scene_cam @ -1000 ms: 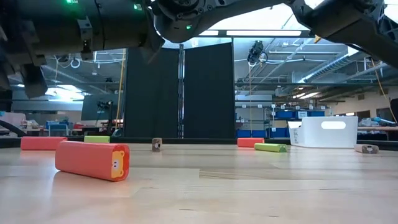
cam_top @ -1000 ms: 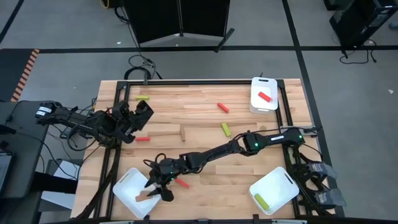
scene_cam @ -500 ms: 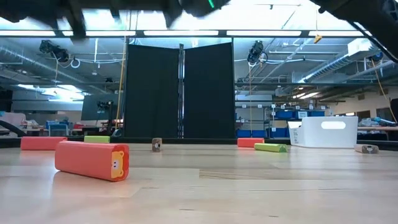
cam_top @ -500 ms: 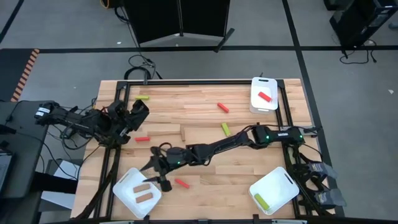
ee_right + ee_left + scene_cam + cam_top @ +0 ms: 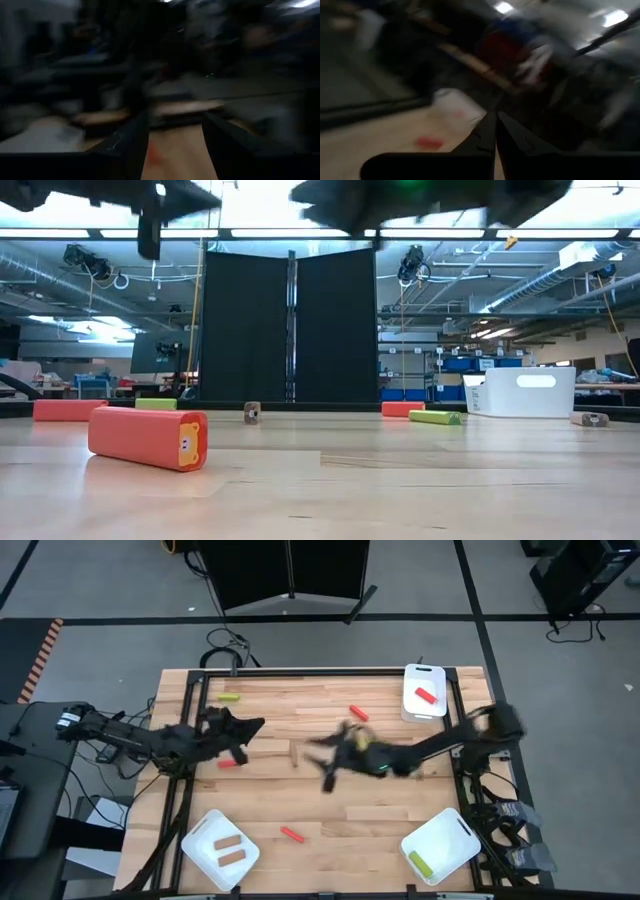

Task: Sort blocks
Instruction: Put the middle orange block into the top right bin

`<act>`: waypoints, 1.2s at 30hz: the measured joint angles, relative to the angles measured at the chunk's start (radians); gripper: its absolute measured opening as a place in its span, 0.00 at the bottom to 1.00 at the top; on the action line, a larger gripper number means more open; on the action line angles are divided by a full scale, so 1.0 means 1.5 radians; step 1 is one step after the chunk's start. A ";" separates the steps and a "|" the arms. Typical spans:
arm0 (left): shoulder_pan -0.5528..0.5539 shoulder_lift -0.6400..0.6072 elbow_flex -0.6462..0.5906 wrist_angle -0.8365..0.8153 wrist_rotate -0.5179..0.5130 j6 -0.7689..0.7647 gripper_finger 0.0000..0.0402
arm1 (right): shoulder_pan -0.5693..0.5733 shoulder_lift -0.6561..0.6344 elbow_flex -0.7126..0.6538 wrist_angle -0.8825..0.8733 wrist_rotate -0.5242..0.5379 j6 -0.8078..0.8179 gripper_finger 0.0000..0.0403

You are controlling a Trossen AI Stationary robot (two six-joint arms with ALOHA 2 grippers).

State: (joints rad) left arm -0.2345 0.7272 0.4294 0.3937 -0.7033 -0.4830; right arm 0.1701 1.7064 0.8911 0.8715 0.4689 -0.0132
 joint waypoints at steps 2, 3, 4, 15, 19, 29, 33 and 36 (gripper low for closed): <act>0.004 0.023 0.015 -0.075 -0.017 -0.046 0.07 | -0.002 -0.074 -0.059 -0.013 0.050 -0.029 0.48; 0.007 0.039 0.024 -0.111 -0.019 -0.071 0.08 | -0.003 -0.105 -0.083 -0.027 0.071 -0.040 0.48; 0.010 0.055 0.034 -0.146 -0.019 -0.099 0.10 | -0.003 -0.134 -0.107 -0.039 0.084 -0.049 0.48; 0.039 0.320 0.237 -0.446 0.097 -0.297 0.39 | -0.001 -0.387 -0.168 -0.261 0.255 -0.111 0.53; 0.039 0.413 0.316 -0.525 0.105 -0.312 0.49 | 0.009 -0.428 -0.169 -0.352 0.290 -0.098 0.54; 0.084 0.552 0.424 -0.677 0.150 -0.360 0.70 | 0.041 -0.554 -0.202 -0.425 0.379 -0.072 0.55; 0.100 0.564 0.424 -0.687 0.169 -0.361 0.74 | 0.042 -0.603 -0.233 -0.421 0.379 -0.057 0.55; 0.103 0.562 0.424 -0.720 0.170 -0.361 0.75 | 0.042 -0.628 -0.254 -0.418 0.379 -0.055 0.55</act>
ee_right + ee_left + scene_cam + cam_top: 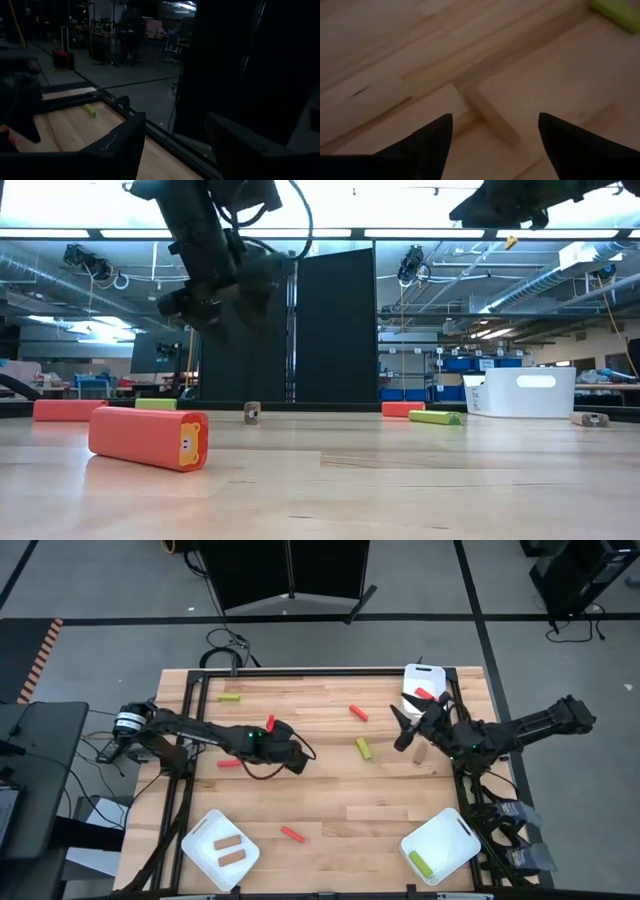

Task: Sort blocks
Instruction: Put the middle orange block into the top right bin

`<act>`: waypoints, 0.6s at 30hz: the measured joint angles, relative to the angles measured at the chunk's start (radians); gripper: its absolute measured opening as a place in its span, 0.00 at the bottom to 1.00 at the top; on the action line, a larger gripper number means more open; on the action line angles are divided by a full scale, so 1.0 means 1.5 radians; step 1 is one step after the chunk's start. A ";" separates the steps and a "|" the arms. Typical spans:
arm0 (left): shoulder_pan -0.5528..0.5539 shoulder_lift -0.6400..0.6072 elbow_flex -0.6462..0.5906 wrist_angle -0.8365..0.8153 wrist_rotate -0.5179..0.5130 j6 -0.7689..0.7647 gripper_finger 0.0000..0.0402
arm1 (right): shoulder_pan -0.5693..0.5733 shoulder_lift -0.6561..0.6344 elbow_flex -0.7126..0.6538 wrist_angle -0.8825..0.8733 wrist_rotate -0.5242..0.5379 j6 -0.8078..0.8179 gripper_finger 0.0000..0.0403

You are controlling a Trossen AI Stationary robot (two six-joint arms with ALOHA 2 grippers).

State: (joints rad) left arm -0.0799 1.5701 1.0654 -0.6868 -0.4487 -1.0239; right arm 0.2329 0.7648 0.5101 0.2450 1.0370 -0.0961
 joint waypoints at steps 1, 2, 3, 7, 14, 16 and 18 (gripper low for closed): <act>0.000 -0.004 0.000 -0.029 0.002 0.005 0.75 | 0.000 -0.003 -0.002 0.001 0.000 0.001 0.54; -0.002 -0.007 0.000 -0.065 0.011 0.021 0.75 | 0.000 -0.007 -0.003 0.002 -0.001 0.002 0.54; -0.005 -0.011 0.000 -0.095 0.026 0.037 0.75 | 0.000 -0.012 -0.004 0.001 -0.002 0.002 0.55; -0.023 -0.016 -0.001 -0.247 0.083 0.104 0.75 | 0.000 -0.013 -0.005 -0.004 -0.011 -0.004 0.55; -0.059 -0.016 -0.001 -0.357 0.177 0.224 0.74 | 0.000 -0.006 -0.005 -0.002 -0.012 -0.007 0.54; -0.067 -0.017 -0.004 -0.374 0.192 0.263 0.74 | 0.000 -0.005 -0.005 0.000 -0.012 -0.007 0.53; -0.071 -0.017 -0.014 -0.380 0.203 0.292 0.74 | 0.000 -0.003 -0.005 0.000 -0.012 -0.007 0.53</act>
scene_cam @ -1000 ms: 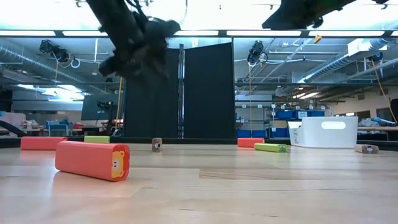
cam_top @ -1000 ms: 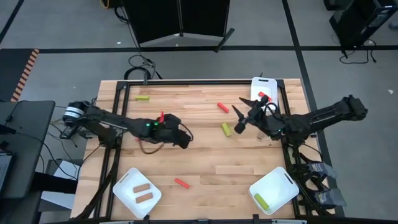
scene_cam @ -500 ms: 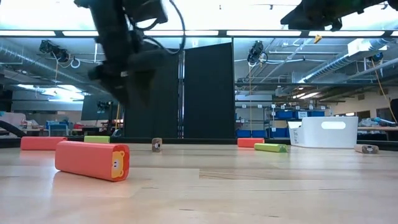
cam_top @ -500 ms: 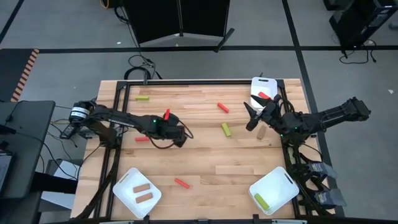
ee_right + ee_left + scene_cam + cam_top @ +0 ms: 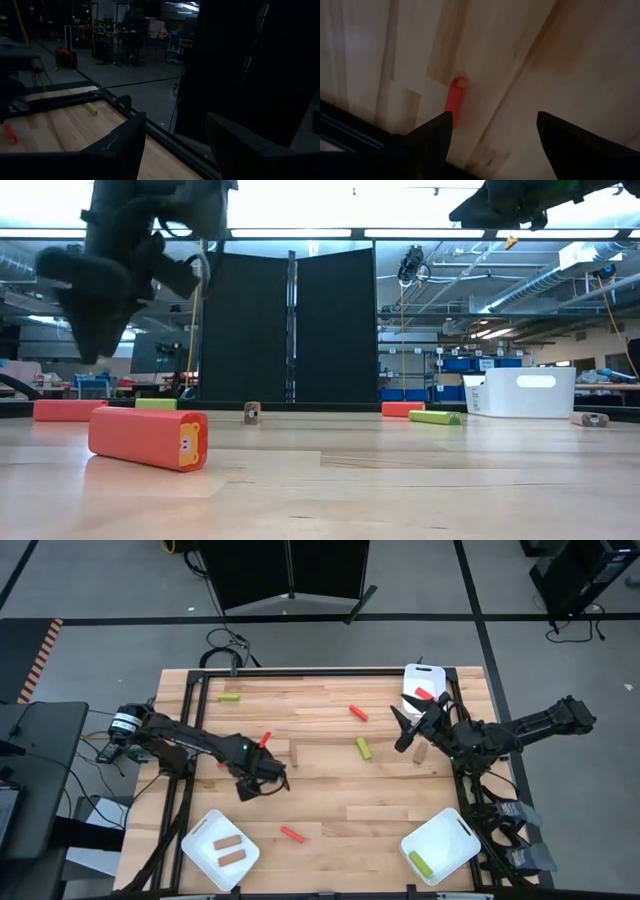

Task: Sort blocks
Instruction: Put the middle orange block into the top right bin

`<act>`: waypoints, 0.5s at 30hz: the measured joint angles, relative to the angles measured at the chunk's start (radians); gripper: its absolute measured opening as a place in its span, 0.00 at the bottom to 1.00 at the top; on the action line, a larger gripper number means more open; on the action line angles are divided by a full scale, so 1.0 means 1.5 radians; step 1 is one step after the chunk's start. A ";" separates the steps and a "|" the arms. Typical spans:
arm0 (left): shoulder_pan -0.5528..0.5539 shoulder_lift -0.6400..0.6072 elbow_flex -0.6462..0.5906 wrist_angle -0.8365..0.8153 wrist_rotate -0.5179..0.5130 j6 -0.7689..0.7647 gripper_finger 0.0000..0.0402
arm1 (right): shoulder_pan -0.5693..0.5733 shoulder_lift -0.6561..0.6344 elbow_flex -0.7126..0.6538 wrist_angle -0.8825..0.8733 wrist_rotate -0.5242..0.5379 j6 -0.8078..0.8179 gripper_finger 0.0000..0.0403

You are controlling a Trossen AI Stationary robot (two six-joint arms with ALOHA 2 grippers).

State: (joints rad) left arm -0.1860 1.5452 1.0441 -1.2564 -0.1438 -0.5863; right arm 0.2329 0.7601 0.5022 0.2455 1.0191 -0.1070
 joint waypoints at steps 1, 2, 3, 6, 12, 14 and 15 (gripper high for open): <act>0.000 0.000 -0.007 -0.008 0.000 0.012 0.74 | 0.000 0.001 0.000 0.000 0.000 0.000 0.53; 0.000 0.000 -0.014 -0.012 0.000 0.025 0.74 | 0.000 0.002 0.000 0.001 -0.002 0.001 0.53; 0.001 0.000 -0.022 -0.012 0.000 0.036 0.74 | 0.000 0.003 0.000 0.001 -0.002 0.001 0.53; 0.006 0.000 -0.047 -0.011 0.000 0.058 0.74 | 0.000 0.005 0.000 0.004 -0.021 0.001 0.53; 0.017 0.000 -0.088 0.010 0.005 0.089 0.74 | 0.000 0.005 0.000 0.007 -0.030 0.005 0.53; 0.024 0.000 -0.105 0.036 0.006 0.096 0.74 | 0.000 0.005 0.000 0.010 -0.030 0.005 0.52; 0.028 0.000 -0.114 0.045 0.006 0.101 0.74 | 0.000 0.005 0.000 0.010 -0.030 0.005 0.52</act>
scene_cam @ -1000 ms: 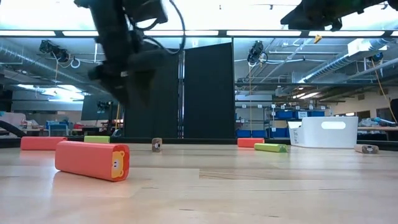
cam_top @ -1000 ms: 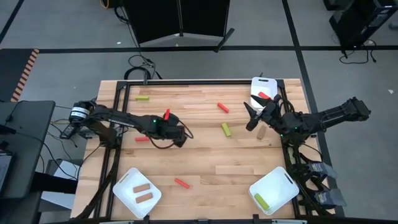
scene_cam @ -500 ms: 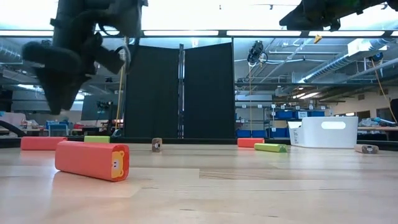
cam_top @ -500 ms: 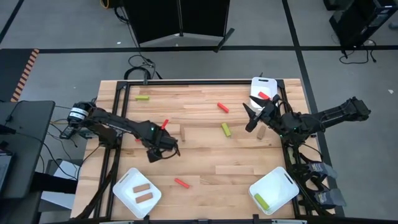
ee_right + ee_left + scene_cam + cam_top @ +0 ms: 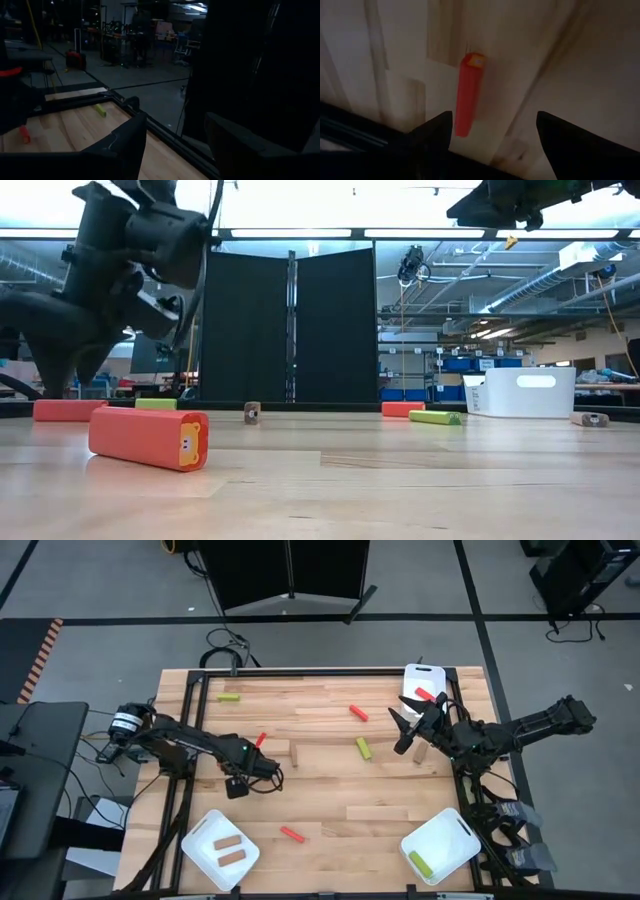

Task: Sort blocks
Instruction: Put the middle orange block into the top right bin

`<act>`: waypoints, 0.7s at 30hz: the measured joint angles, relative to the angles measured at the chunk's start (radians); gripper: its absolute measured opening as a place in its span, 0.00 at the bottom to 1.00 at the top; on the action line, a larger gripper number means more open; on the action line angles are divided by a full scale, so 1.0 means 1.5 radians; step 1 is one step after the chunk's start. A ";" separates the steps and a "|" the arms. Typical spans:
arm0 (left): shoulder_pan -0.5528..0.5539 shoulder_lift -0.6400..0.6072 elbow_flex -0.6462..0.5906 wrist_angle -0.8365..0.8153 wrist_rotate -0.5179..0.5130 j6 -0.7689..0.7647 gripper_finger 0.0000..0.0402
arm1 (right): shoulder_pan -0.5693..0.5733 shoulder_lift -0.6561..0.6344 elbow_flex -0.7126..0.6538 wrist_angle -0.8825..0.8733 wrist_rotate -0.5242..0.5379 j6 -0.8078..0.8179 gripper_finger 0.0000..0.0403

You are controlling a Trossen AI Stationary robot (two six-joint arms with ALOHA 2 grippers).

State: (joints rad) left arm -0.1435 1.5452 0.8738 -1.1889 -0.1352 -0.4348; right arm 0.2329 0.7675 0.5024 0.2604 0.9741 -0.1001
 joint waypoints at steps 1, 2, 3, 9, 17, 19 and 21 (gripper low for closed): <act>0.004 0.000 -0.008 0.009 -0.001 0.005 0.74 | 0.000 0.000 0.000 0.000 0.000 0.000 0.52; 0.006 0.000 -0.015 0.019 -0.004 0.007 0.74 | 0.000 0.000 0.000 0.000 0.000 0.000 0.52; 0.010 0.000 -0.020 0.026 -0.011 0.008 0.74 | 0.000 0.000 0.000 0.000 0.000 0.000 0.52; 0.036 0.000 -0.066 0.077 -0.015 0.037 0.74 | 0.000 0.000 0.000 0.000 0.000 0.000 0.52; 0.059 -0.003 -0.104 0.122 0.007 0.044 0.66 | 0.000 0.000 0.000 0.000 0.000 -0.001 0.52; 0.060 -0.001 -0.096 0.122 0.008 0.045 0.57 | 0.000 0.000 0.000 0.000 0.000 -0.003 0.51; 0.059 -0.001 -0.092 0.125 -0.003 0.050 0.44 | 0.000 0.000 0.000 0.000 0.000 -0.003 0.51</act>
State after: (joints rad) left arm -0.0543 1.5440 0.7361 -1.0015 -0.1396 -0.3594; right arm 0.2329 0.7677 0.5026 0.2604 0.9737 -0.1051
